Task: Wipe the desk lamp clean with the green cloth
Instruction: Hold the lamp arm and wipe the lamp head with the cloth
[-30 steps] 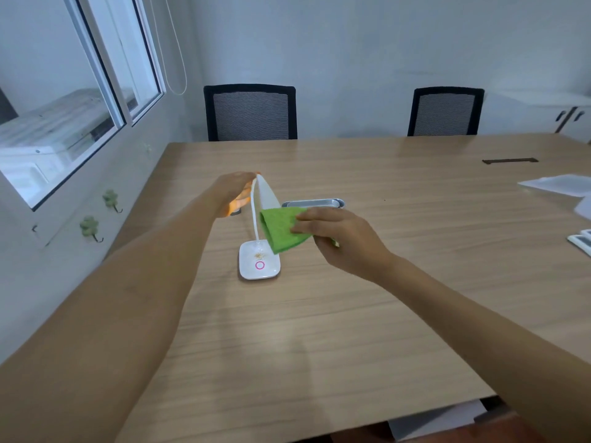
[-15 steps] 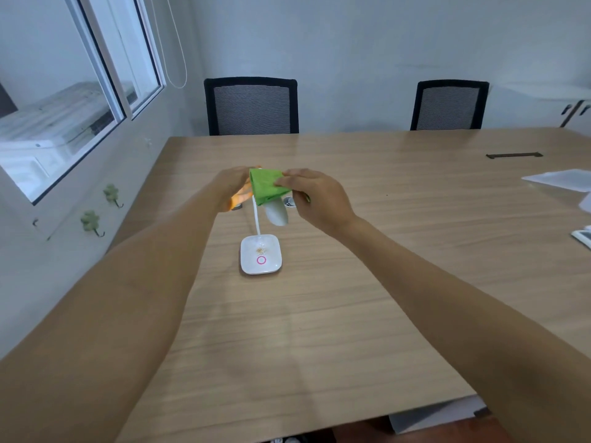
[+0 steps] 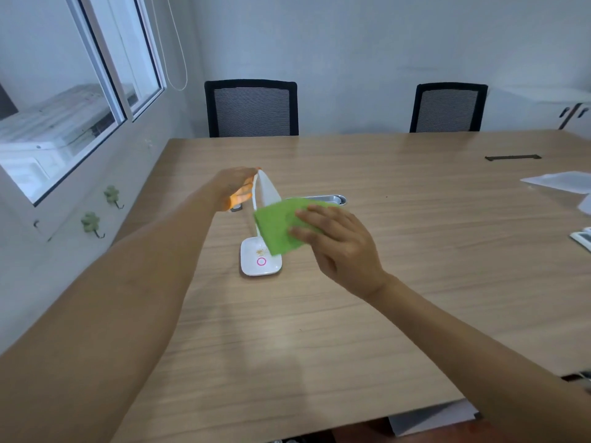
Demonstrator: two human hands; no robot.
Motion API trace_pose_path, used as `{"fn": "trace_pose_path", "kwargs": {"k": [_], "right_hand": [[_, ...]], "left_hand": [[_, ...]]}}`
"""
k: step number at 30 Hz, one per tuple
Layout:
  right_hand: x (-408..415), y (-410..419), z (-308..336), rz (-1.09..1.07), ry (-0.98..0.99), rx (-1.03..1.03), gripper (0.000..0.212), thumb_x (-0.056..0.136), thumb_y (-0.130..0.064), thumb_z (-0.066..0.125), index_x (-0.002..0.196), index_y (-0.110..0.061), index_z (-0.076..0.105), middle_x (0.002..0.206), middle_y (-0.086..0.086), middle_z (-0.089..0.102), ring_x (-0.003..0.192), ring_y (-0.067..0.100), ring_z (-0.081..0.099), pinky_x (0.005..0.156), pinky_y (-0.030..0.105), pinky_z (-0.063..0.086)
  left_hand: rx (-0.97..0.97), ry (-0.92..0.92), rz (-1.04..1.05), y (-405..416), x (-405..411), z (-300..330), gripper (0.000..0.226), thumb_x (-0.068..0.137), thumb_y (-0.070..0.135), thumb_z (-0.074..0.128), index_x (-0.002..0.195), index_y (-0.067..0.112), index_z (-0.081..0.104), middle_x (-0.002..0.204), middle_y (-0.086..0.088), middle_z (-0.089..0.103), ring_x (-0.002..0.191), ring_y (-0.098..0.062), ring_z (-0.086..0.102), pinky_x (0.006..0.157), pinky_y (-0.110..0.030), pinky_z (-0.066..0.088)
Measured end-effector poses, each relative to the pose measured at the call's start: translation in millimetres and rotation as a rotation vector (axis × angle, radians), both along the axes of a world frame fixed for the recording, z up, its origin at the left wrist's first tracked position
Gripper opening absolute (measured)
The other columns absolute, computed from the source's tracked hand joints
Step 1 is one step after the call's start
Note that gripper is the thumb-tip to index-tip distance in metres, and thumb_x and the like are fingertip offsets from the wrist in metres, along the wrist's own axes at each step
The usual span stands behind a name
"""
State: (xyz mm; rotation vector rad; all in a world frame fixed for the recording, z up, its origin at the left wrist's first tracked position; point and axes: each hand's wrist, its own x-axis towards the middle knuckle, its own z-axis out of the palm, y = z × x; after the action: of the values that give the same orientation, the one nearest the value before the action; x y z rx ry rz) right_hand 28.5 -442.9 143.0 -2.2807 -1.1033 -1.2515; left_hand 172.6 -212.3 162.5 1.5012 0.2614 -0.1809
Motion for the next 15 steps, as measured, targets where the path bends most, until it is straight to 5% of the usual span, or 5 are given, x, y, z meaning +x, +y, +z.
{"fn": "trace_pose_path", "kwargs": {"k": [9, 15], "right_hand": [[48, 31, 8, -0.045, 0.332, 0.158, 0.039, 0.07, 0.013, 0.058, 0.098, -0.008, 0.075, 0.104, 0.013, 0.074, 0.091, 0.027, 0.072, 0.074, 0.031, 0.057], [12, 15, -13, -0.008, 0.244, 0.141, 0.034, 0.077, 0.006, 0.053, 0.099, -0.006, 0.075, 0.105, 0.014, 0.073, 0.095, 0.029, 0.07, 0.078, 0.037, 0.055]], "left_hand": [[0.023, 0.008, -0.013, 0, 2, 1, 0.008, 0.082, 0.021, 0.068, 0.087, 0.019, 0.063, 0.095, 0.0, 0.068, 0.095, -0.014, 0.064, 0.091, -0.027, 0.05], [0.009, -0.007, -0.023, -3, 2, 0, 0.019, 0.086, 0.022, 0.065, 0.104, 0.017, 0.061, 0.099, 0.001, 0.065, 0.091, -0.011, 0.062, 0.075, -0.023, 0.052]]}}
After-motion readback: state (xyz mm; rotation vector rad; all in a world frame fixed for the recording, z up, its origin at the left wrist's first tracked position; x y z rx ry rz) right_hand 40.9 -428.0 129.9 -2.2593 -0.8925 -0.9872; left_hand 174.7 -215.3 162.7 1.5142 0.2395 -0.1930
